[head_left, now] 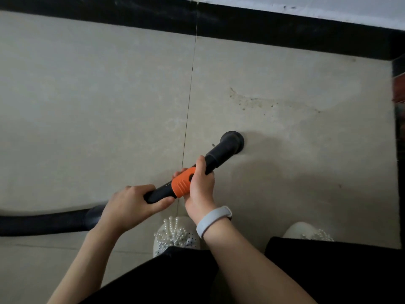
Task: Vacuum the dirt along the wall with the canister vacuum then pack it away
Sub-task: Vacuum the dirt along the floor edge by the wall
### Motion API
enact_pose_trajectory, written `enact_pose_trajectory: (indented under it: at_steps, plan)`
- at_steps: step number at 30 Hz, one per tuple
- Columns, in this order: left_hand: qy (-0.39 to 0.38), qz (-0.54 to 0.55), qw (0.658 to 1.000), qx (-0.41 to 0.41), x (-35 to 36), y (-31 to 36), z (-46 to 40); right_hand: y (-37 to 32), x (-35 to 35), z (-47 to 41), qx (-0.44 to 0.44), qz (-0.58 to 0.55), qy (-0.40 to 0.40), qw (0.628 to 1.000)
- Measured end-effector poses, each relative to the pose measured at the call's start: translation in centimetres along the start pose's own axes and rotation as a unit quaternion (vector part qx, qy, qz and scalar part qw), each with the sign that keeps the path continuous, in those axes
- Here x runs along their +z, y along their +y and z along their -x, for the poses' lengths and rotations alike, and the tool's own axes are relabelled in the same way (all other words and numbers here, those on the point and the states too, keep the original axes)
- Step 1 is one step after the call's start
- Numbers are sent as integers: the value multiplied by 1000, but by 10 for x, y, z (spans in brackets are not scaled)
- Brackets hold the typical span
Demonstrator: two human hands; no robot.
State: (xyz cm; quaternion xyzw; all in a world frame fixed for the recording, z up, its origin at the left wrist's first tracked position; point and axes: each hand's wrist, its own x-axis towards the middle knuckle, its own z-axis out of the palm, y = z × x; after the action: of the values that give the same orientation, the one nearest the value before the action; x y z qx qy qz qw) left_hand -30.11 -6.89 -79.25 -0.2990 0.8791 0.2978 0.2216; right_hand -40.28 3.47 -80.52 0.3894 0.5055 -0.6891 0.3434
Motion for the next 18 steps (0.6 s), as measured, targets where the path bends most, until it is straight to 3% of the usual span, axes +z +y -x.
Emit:
enact_pose_trajectory:
  at_steps: [6,18]
  plan:
    - [58,54,997,-12,-13,-26,21,22,21,11,-16,33,-63,997]
    - [9,60,995,-75,-9,-51,36,45,18,20,63,44,-67,995]
